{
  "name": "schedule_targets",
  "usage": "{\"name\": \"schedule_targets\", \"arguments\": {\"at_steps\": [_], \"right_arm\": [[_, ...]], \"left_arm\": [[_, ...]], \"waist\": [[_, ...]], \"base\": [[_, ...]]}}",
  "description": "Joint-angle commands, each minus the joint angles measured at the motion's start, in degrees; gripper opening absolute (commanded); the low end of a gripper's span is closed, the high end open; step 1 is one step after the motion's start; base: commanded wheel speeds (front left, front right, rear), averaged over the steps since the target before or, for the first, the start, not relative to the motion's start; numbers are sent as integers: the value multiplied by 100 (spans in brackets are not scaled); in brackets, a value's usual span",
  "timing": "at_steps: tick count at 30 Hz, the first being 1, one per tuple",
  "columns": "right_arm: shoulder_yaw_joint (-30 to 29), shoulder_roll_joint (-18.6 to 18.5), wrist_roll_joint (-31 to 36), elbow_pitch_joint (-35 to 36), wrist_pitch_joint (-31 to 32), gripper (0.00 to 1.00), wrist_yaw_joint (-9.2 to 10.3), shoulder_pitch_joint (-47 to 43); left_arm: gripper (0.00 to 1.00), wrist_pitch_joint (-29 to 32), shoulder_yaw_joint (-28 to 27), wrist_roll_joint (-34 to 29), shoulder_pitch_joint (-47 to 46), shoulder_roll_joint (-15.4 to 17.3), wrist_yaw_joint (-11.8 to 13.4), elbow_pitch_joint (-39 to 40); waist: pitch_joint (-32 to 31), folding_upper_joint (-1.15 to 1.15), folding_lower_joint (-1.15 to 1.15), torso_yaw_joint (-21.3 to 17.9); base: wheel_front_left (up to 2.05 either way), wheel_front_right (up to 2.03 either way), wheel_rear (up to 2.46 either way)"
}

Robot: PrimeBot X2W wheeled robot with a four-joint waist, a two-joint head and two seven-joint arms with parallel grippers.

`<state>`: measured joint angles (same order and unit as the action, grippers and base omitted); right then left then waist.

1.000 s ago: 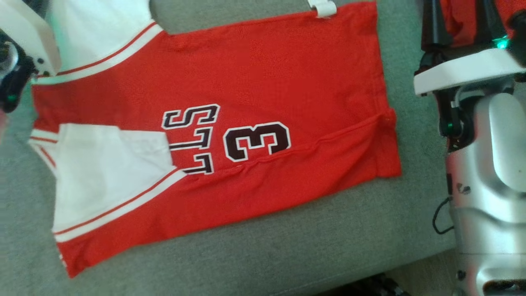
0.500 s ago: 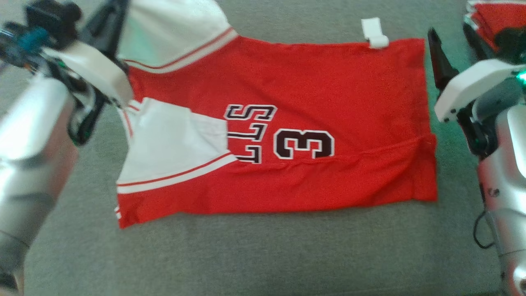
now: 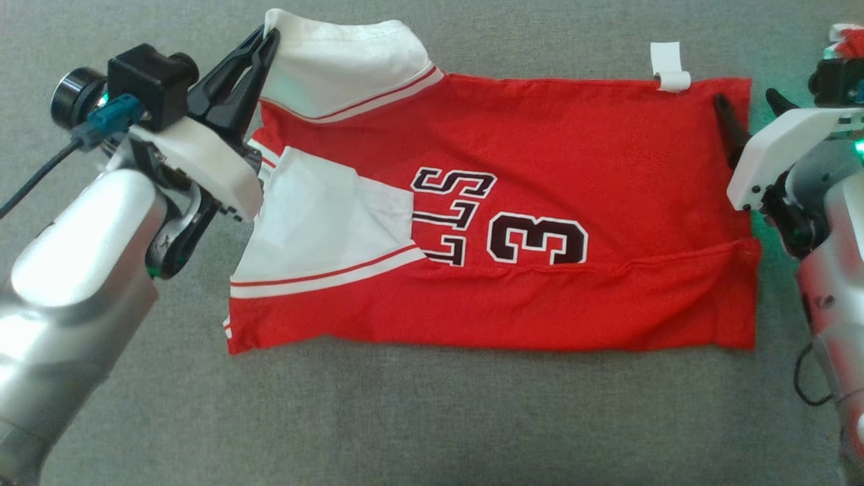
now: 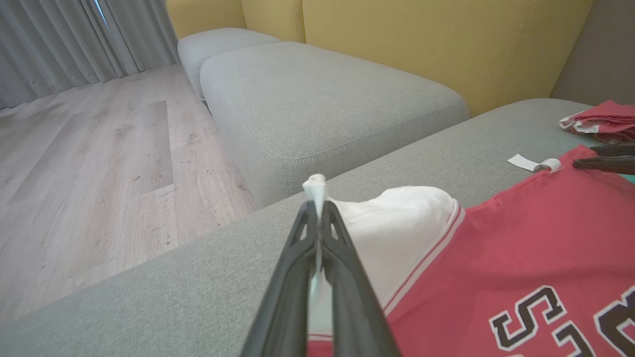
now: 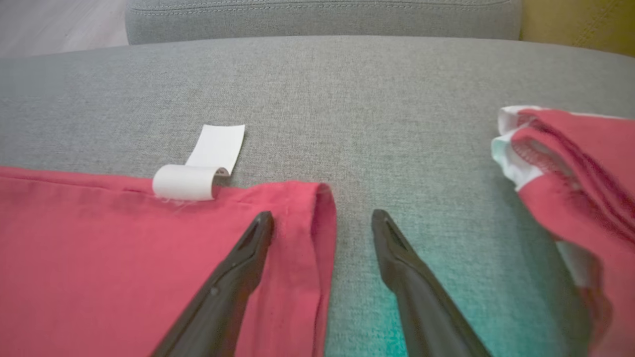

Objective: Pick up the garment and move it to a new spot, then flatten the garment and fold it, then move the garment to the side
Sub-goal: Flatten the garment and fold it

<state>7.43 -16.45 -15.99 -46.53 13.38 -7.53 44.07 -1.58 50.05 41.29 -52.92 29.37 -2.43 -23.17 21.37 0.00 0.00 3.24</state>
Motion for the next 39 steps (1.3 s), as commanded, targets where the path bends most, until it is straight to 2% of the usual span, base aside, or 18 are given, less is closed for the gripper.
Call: {"name": "schedule_targets", "arguments": {"at_steps": [1,5,9,10,11,15,27,39], "right_arm": [[138,-69,7,33,-17,100,4,200],[345,-104,-33,-210,31,100,4,375],[811,-131,-183,-350,168,100,4,506],[914,-148,-236,-381,204,17,4,543],[1001,-163,-298,-402,215,0,4,578],[1109,-198,-482,-422,98,0,4,745],[969,-154,-989,-453,-983,0,4,1653],[1032,84,-1106,-762,-1979,0,4,2400]], "left_arm": [[0,19,-238,31,-171,291,54,206],[0,79,-239,44,-189,334,83,304],[0,181,-249,70,-226,386,123,243],[0,185,-251,65,-246,395,126,219],[0,182,-258,65,-264,398,131,191],[0,147,-306,82,-333,410,145,74],[0,-314,-579,-37,-1229,320,58,-870],[0,-1039,-708,-193,-2260,-73,-171,-2202]], "waist": [[69,0,0,30],[176,0,0,64],[259,0,0,48],[275,0,0,38],[289,0,0,28],[324,0,0,-24],[514,0,0,-278],[677,0,0,-415]], "base": [[0,0,0],[0,0,0],[0,0,0],[0,0,0],[0,0,0],[0,0,0],[0,0,0],[0,0,0]]}}
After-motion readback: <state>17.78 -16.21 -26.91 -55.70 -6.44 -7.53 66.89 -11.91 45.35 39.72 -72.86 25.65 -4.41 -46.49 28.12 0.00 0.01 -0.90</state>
